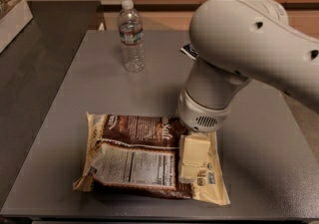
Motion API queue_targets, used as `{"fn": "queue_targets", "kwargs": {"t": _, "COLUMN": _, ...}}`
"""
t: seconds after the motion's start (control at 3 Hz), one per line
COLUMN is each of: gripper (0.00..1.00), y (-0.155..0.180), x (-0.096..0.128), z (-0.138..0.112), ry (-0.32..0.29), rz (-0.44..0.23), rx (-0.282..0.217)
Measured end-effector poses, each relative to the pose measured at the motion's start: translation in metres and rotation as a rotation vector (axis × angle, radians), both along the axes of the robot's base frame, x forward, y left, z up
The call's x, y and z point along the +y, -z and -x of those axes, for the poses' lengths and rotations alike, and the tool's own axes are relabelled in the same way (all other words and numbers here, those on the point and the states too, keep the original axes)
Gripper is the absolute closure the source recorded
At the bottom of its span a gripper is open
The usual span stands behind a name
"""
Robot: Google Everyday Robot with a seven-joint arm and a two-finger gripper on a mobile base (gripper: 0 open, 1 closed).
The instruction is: Move brown chip bag near water bottle
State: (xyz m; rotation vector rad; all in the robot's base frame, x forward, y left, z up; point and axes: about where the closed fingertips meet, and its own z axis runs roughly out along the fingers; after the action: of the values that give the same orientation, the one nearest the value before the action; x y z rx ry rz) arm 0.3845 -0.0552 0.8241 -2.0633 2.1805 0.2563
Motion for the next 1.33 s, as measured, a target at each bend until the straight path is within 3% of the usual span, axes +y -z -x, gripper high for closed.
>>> {"fn": "queue_targets", "kwargs": {"t": 1.0, "gripper": 0.88, "y": -0.036, "x": 0.011, "z": -0.015, "ry": 0.018, "rz": -0.043, "rx": -0.041}}
{"fn": "queue_targets", "kwargs": {"t": 1.33, "gripper": 1.0, "y": -0.047, "x": 0.016, "z": -0.027, "ry": 0.014, "rz": -0.046, "rx": -0.066}}
